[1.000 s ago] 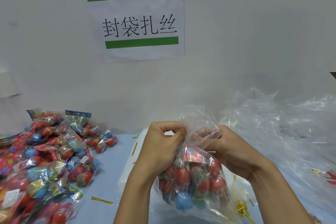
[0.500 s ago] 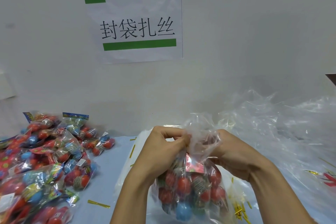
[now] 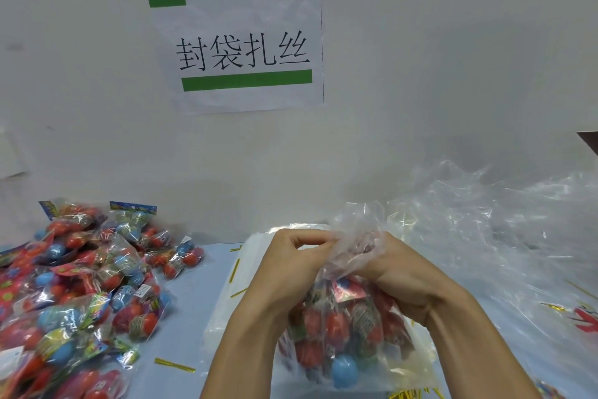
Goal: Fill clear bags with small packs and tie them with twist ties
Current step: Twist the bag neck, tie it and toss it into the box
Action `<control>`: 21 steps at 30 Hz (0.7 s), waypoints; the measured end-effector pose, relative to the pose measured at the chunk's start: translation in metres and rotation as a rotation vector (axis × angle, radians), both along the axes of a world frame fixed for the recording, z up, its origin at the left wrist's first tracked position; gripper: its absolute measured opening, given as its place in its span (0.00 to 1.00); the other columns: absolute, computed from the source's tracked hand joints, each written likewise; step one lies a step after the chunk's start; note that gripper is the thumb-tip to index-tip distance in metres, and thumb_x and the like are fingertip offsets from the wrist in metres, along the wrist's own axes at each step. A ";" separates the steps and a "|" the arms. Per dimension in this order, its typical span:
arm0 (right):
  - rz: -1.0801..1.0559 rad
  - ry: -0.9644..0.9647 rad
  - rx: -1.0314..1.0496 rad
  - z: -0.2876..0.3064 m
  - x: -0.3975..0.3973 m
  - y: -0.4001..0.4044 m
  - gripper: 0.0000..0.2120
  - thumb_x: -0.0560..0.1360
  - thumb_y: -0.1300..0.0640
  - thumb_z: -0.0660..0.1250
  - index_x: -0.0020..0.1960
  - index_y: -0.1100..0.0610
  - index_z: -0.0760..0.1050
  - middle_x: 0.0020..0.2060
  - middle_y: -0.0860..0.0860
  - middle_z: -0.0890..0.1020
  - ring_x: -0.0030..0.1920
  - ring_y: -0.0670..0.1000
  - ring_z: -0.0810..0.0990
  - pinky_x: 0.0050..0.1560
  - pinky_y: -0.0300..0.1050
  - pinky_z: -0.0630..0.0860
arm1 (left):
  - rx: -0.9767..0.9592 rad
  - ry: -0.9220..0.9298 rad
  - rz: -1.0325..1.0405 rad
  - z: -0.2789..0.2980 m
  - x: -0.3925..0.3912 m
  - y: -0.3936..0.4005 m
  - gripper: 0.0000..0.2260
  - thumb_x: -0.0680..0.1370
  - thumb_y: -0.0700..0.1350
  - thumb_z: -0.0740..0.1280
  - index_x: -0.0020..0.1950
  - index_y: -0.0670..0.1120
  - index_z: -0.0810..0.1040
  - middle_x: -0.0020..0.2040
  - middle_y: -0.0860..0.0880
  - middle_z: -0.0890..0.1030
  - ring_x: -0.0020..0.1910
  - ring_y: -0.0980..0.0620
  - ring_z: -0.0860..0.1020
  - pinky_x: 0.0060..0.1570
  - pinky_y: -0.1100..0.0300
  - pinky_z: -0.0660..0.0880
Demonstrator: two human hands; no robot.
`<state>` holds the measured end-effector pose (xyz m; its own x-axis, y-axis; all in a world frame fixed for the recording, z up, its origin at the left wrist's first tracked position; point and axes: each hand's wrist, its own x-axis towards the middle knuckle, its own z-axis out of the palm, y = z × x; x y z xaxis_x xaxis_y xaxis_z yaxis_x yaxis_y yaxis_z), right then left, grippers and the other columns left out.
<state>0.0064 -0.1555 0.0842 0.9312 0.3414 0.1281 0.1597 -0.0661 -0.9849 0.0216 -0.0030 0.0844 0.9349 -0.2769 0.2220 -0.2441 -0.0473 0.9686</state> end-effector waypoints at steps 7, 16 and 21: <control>-0.112 0.012 0.112 -0.011 0.006 -0.002 0.11 0.68 0.61 0.78 0.50 0.59 0.86 0.47 0.61 0.87 0.49 0.61 0.87 0.48 0.53 0.82 | -0.057 0.044 -0.001 -0.001 0.000 -0.006 0.06 0.77 0.43 0.71 0.46 0.46 0.88 0.47 0.45 0.86 0.50 0.46 0.85 0.53 0.52 0.80; -0.179 0.048 0.120 -0.016 0.006 -0.015 0.07 0.75 0.61 0.72 0.47 0.66 0.85 0.43 0.63 0.86 0.43 0.58 0.86 0.44 0.48 0.82 | -0.154 0.139 0.260 -0.003 0.009 -0.003 0.13 0.77 0.34 0.61 0.50 0.45 0.84 0.47 0.45 0.85 0.50 0.49 0.83 0.49 0.58 0.78; -0.254 0.028 0.104 -0.023 0.011 -0.012 0.05 0.75 0.62 0.73 0.47 0.65 0.84 0.45 0.69 0.83 0.44 0.68 0.83 0.46 0.52 0.75 | 0.101 0.056 0.292 -0.008 0.009 0.001 0.12 0.77 0.37 0.62 0.46 0.51 0.83 0.37 0.52 0.85 0.42 0.53 0.83 0.39 0.58 0.80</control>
